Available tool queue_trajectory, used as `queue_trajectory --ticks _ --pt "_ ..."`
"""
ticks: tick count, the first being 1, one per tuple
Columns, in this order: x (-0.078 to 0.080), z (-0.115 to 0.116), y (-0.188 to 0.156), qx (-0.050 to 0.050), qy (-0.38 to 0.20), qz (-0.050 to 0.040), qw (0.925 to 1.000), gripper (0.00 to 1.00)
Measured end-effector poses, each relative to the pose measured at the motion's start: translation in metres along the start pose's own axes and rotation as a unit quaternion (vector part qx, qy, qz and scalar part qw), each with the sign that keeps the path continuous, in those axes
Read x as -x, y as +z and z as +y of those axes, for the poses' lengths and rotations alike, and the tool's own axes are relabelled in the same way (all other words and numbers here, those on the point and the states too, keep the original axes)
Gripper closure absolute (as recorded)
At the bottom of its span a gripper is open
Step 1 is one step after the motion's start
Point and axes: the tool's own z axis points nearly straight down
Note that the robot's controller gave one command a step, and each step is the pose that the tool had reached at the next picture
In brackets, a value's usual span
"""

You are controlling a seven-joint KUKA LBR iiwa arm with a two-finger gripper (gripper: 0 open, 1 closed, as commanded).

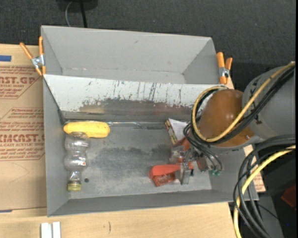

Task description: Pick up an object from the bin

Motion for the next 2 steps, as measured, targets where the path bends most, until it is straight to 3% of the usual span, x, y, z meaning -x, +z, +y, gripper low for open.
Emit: queue_trajectory --ticks 1,2 --pt "0.0180 0.0016 -0.1265 0.000 -0.022 -0.0013 0.9997 1.00" --pt "0.0179 0.0015 -0.1264 0.000 -0.022 -0.0011 0.9998 0.00"
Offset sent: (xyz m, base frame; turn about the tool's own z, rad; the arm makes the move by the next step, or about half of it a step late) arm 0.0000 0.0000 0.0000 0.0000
